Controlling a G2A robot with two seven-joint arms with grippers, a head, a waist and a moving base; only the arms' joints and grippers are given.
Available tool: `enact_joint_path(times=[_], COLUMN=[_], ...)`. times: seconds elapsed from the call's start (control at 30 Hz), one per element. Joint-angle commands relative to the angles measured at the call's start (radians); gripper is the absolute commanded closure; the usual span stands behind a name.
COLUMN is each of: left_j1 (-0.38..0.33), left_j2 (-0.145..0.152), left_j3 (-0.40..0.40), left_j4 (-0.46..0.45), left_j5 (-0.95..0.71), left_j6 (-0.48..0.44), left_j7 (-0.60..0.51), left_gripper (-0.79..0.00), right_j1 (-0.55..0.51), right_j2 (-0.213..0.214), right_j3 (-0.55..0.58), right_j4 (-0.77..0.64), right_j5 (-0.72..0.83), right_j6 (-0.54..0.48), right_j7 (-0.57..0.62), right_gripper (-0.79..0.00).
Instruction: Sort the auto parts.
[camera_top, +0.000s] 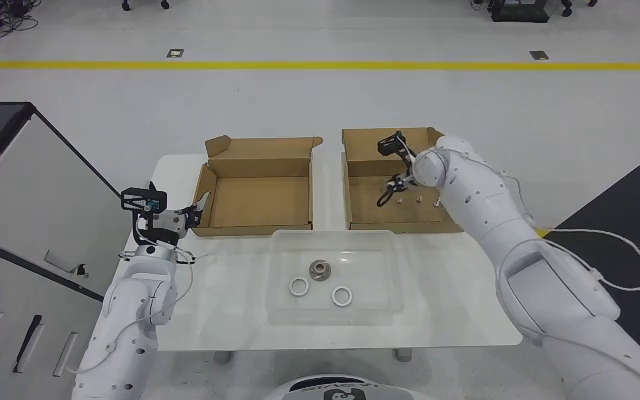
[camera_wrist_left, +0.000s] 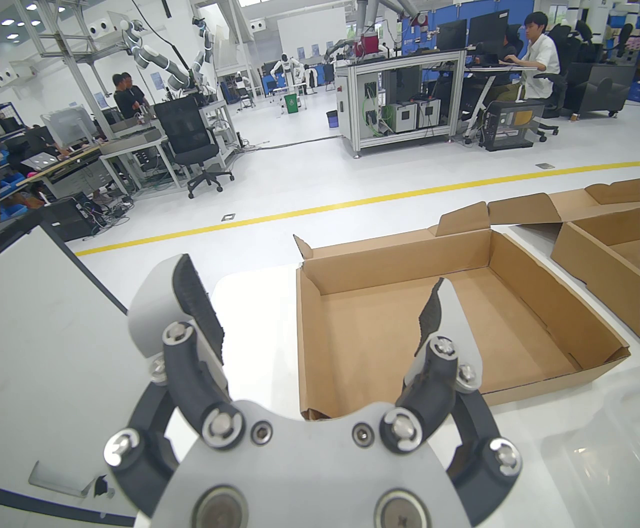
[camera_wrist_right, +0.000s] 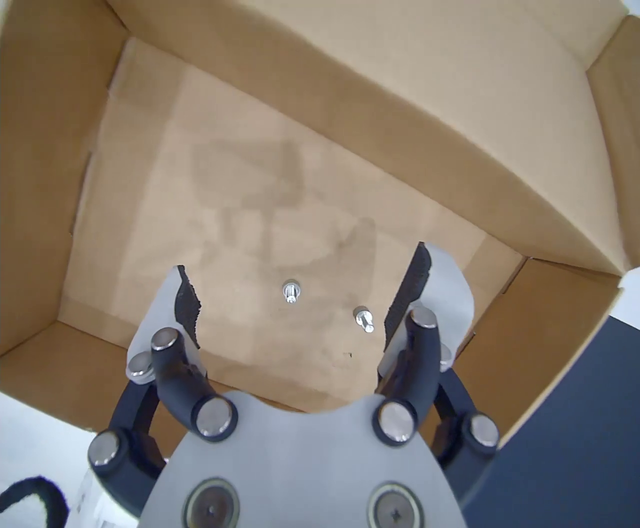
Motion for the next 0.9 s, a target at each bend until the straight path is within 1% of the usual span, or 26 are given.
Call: enact_joint_path(times=[0.0,0.1,0.2,0.37,0.5,0.6,0.73,0.87], left_j1=[0.000,0.000,0.000,0.000,0.000,0.000,0.000,0.000], left_j2=[0.000,0.000,0.000,0.000,0.000,0.000,0.000,0.000], left_j3=[0.000,0.000,0.000,0.000,0.000,0.000,0.000,0.000], left_j4=[0.000,0.000,0.000,0.000,0.000,0.000,0.000,0.000], left_j5=[0.000,0.000,0.000,0.000,0.000,0.000,0.000,0.000], left_j6=[0.000,0.000,0.000,0.000,0.000,0.000,0.000,0.000], left_j7=[0.000,0.000,0.000,0.000,0.000,0.000,0.000,0.000], left_gripper=[-0.785,-0.785,-0.785,-0.785,-0.785,-0.785,-0.785,-0.785], right_j1=[-0.006,-0.032,-0.080,-0.209,-0.323,-0.391,-0.461,-0.509], right_j2=[0.013,0.038,0.068,0.123,0.156,0.173,0.190,0.206], right_j3=[0.030,0.085,0.156,0.315,0.451,0.539,0.641,0.723], right_j4=[-0.031,-0.107,-0.218,-0.459,-0.641,-0.729,-0.788,-0.810], right_j5=[0.007,0.021,0.048,0.141,0.308,0.453,0.678,0.833], right_j6=[0.003,0.007,0.013,0.006,-0.009,-0.004,0.016,0.033], right_j7=[-0.016,-0.031,-0.027,0.019,0.107,0.185,0.295,0.393], right_gripper=[-0.785,-0.785,-0.785,-0.785,-0.785,-0.785,-0.785,-0.785])
